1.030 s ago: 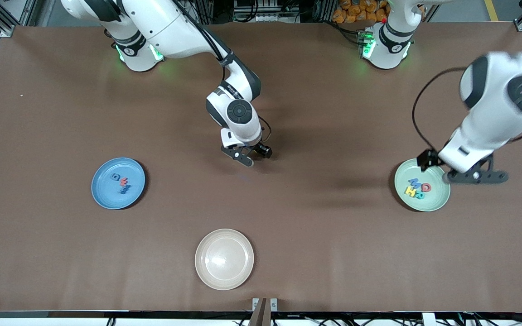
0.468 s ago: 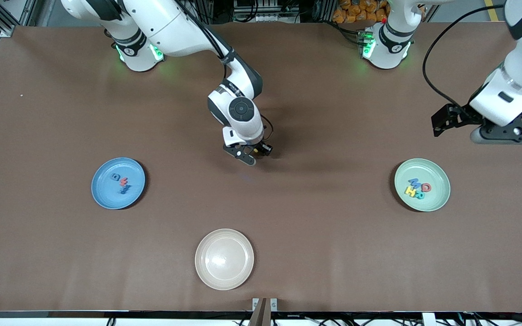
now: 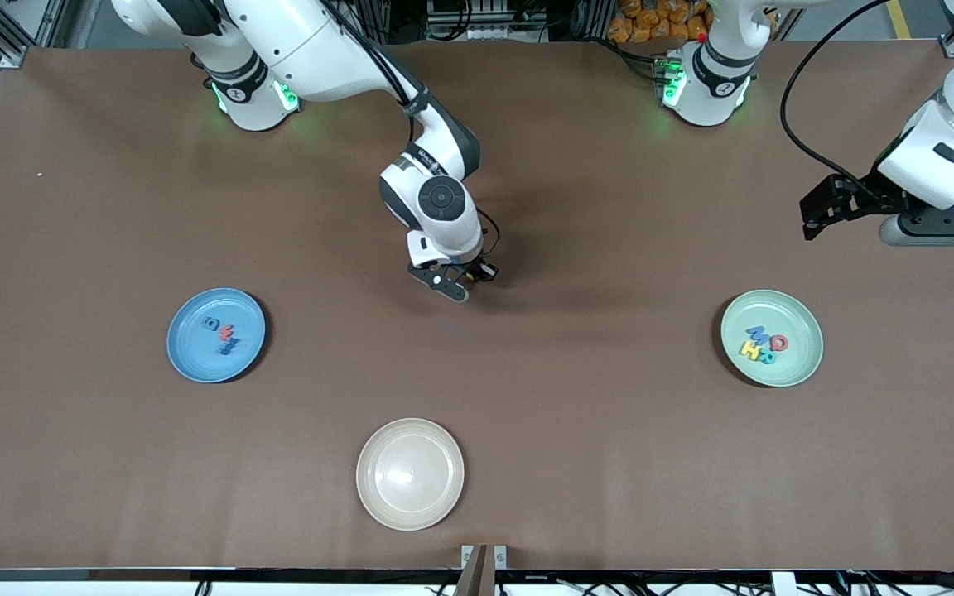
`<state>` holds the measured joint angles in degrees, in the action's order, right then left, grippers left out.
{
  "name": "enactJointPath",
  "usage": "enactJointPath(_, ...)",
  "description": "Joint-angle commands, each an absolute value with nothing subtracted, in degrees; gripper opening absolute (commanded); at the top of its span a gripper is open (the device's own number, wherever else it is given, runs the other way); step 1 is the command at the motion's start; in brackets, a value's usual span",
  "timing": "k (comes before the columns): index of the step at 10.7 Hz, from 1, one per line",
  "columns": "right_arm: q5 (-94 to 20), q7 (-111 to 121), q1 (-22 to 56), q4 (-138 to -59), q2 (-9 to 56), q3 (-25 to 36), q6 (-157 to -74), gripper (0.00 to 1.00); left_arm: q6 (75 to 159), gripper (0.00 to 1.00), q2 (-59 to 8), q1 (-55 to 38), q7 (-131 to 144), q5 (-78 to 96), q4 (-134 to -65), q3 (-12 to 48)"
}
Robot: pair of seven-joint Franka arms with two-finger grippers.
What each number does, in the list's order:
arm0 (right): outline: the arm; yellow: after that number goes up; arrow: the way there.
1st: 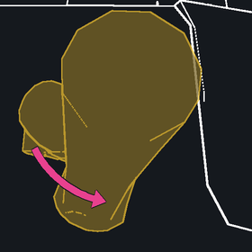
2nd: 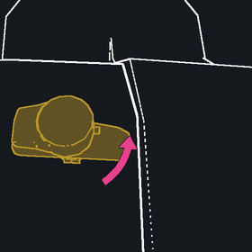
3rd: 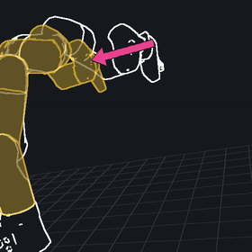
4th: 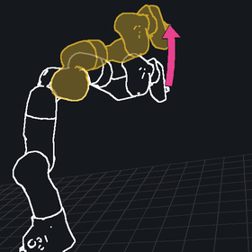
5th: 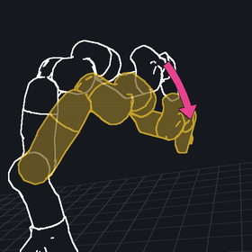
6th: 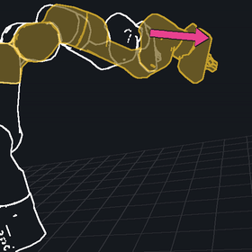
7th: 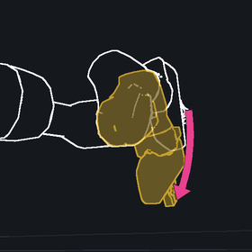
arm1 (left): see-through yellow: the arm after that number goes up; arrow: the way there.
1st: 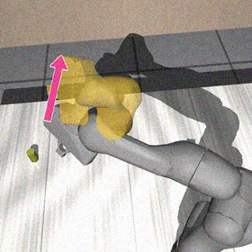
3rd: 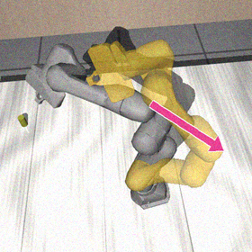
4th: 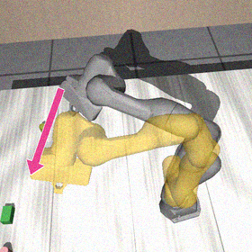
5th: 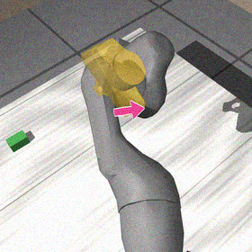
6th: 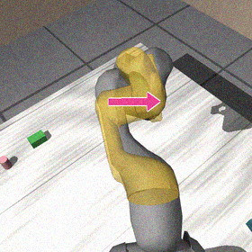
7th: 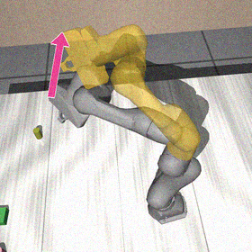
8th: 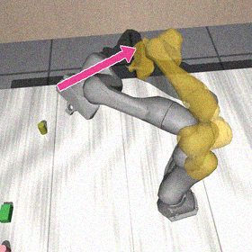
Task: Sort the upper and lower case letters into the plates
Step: 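Carry the yellow u to the blue plate while the left gripper withdraws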
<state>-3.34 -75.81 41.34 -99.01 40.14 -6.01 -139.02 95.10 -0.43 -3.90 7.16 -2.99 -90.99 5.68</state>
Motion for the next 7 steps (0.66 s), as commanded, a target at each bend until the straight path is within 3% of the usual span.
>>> enactJointPath(1,-3.33,-71.22,36.76,-94.87,38.07,-6.50,-128.39,0.00,94.04,1.00,-0.26,-3.61,7.47,-1.67,-90.53,5.89)
enactJointPath(4,-10.52,-54.12,25.43,-94.22,30.87,-8.35,-113.61,0.00,94.04,1.00,0.09,-3.34,7.56,-1.58,-90.35,6.42)
enactJointPath(7,-7.66,-43.03,16.56,-95.19,30.06,-7.38,-111.00,0.00,93.78,1.00,0.35,-3.34,7.21,-1.58,-90.79,6.50)
